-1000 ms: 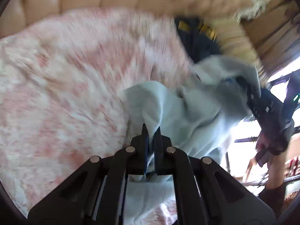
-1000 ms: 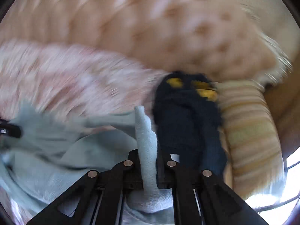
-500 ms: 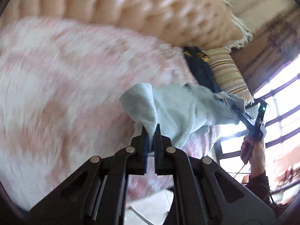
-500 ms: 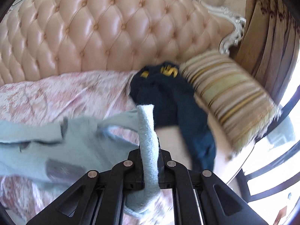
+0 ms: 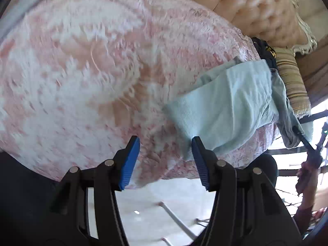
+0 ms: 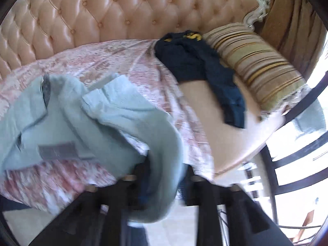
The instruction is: Fold clothes
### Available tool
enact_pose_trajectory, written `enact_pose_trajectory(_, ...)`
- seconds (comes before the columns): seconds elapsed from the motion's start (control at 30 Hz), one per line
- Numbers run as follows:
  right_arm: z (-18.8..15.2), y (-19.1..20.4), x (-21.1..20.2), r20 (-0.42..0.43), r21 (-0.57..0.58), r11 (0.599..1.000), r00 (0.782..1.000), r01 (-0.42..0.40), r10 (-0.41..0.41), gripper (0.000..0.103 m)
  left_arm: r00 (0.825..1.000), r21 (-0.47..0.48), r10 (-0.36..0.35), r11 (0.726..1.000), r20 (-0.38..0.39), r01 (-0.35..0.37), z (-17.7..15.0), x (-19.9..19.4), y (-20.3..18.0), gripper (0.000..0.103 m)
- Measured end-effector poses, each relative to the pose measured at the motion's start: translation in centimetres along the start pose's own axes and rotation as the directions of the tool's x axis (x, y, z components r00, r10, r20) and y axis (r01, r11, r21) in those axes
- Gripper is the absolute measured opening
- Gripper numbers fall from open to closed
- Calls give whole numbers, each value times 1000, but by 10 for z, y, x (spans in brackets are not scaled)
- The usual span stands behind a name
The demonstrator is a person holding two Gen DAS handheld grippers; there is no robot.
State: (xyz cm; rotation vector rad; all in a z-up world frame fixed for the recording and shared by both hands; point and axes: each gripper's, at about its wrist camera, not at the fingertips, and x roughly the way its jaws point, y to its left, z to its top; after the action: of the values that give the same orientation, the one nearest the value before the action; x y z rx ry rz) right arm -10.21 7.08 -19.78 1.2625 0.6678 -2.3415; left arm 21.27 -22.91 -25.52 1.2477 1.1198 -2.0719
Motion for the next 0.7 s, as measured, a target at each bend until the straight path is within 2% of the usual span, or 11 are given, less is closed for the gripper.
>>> enact_pose_trajectory(0.07, -5, -5, -16, 43, 1, 1000, 999, 21, -21, 74, 997, 57, -38, 998, 62, 34, 7, -13, -14, 56)
enact_pose_trajectory(0.13, -6, -4, -37, 127, -19, 1000, 992, -12, 14, 75, 991, 144, -94, 986, 99, 79, 14, -19, -37, 59)
enact_pose_trajectory(0.17, -2, 4, -45, 166, -63, 997, 984, -53, 63, 75, 988, 176, -114, 980, 108, 94, 18, -20, -48, 62)
enact_pose_trajectory(0.23, 7, 19, -60, 231, -154, 979, 959, -130, 164, 78, 987, 185, -129, 977, 96, 109, 22, -18, -58, 63)
enact_pose_trajectory(0.33, 36, 48, -53, 180, -266, 932, 937, -246, 299, 79, 985, 188, -152, 973, 76, 136, 25, -15, -67, 63)
enact_pose_trajectory(0.4, 58, 66, -42, 133, -348, 875, 906, -336, 401, 81, 984, 189, -167, 970, 62, 153, 26, -13, -73, 63)
enact_pose_trajectory(0.47, 72, 82, -23, 107, -417, 841, 900, -345, 423, 81, 982, 190, -180, 967, 49, 168, 28, -11, -77, 63)
enact_pose_trajectory(0.63, 98, 111, 34, -84, -502, 724, 859, -474, 505, 81, 981, 194, -191, 964, 40, 180, 30, -9, -76, 63)
enact_pose_trajectory(0.7, 101, 122, 50, -146, -521, 685, 843, -510, 517, 77, 980, 200, -193, 963, 41, 181, 31, -8, -76, 63)
